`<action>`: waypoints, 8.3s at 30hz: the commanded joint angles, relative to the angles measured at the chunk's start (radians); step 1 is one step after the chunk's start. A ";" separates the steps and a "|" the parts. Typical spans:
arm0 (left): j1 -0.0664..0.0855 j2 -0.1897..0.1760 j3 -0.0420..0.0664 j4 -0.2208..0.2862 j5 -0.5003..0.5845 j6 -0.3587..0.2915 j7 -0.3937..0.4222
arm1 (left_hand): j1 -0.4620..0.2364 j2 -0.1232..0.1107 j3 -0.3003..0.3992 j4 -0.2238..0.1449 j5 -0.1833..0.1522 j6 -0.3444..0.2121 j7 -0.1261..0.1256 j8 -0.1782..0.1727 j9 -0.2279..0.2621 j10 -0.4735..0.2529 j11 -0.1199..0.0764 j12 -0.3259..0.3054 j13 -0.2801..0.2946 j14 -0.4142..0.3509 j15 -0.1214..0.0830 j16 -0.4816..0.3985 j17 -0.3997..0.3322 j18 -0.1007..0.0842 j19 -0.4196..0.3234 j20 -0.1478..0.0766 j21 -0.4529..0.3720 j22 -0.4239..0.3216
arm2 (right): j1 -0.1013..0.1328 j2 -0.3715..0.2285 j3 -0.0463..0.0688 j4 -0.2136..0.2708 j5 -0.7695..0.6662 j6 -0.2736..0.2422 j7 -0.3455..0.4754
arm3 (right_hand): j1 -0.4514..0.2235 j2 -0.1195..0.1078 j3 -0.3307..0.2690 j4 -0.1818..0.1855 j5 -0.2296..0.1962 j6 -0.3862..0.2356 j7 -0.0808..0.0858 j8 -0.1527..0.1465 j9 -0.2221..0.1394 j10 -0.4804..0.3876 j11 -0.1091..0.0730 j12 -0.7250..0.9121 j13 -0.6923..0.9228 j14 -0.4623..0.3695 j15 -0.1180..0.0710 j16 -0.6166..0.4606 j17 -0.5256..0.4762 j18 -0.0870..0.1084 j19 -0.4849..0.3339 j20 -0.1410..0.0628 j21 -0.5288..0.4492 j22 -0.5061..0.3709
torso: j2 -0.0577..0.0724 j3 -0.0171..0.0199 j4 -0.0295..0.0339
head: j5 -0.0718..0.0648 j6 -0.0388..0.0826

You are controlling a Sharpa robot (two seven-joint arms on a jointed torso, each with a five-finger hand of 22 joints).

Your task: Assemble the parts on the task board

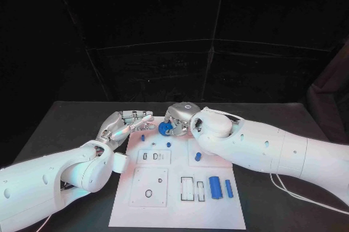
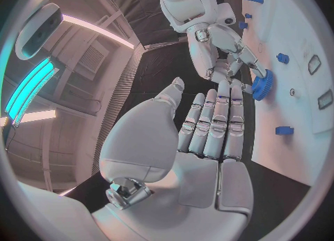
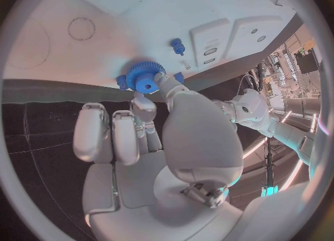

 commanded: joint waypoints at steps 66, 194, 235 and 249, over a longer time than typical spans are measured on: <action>0.001 0.012 0.001 -0.031 -0.006 0.018 0.006 | 0.003 0.010 0.004 -0.014 -0.003 -0.004 0.008 -0.008 0.000 0.001 0.001 -0.006 -0.001 -0.004 0.003 -0.012 0.001 0.008 0.002 0.005 -0.009 -0.004 | -0.054 -0.450 -0.005 0.065 0.442 -0.081 0.388 | 0.075 -0.001 -0.204 -0.003 0.072 -0.111 0.014 -0.017 0.002 -0.032 0.019 -0.005 0.010 0.042 0.018 -0.023 -0.010 -0.002 -0.022 0.026 -0.013 -0.028 | -0.013 0.0208 -0.0356 | -0.016 0.012; 0.026 0.023 0.001 -0.077 0.073 0.027 -0.003 | 0.001 0.013 0.009 -0.022 -0.003 0.000 0.007 -0.008 0.000 0.006 0.000 -0.006 0.000 -0.002 0.003 -0.016 0.002 0.008 0.004 0.006 -0.011 -0.006 | -0.125 -0.028 -0.045 0.142 0.077 -0.019 0.023 | 0.027 0.096 -0.084 -0.033 -0.010 0.067 -0.023 0.029 0.008 0.017 -0.013 0.063 0.072 0.056 -0.009 0.005 0.049 -0.011 0.008 -0.001 0.010 0.020 | -0.040 0.0007 -0.0300 | 0.081 -0.057; 0.026 0.021 0.001 -0.089 0.051 0.037 -0.034 | -0.018 0.015 0.016 -0.036 -0.002 0.030 -0.015 -0.001 0.002 0.049 -0.023 0.003 0.003 0.096 -0.029 0.023 0.033 0.008 0.077 -0.025 0.021 0.005 | -0.132 -0.058 -0.044 0.191 0.070 -0.291 0.097 | -0.064 -0.013 -0.279 0.062 0.059 -0.110 0.023 -0.010 0.005 -0.101 0.030 -0.117 -0.095 0.038 0.026 -0.061 -0.033 0.006 -0.035 0.032 -0.036 -0.070 | -0.041 0.0042 -0.0310 | 0.080 -0.057; 0.065 -0.001 0.001 -0.115 -0.393 0.247 -0.583 | -0.164 0.001 -0.049 0.060 -0.002 0.209 -0.135 0.072 0.047 0.399 -0.173 0.245 0.198 0.479 -0.190 1.223 1.166 0.006 0.503 -0.204 0.386 0.191 | -0.044 -0.359 -0.042 0.358 0.630 -0.231 0.461 | 0.027 0.034 -0.310 0.044 0.063 -0.089 0.015 0.008 0.011 -0.123 0.022 -0.140 -0.134 0.017 0.021 -0.133 -0.115 0.020 -0.079 0.029 -0.083 -0.152 | -0.068 0.0086 -0.0317 | 0.082 -0.064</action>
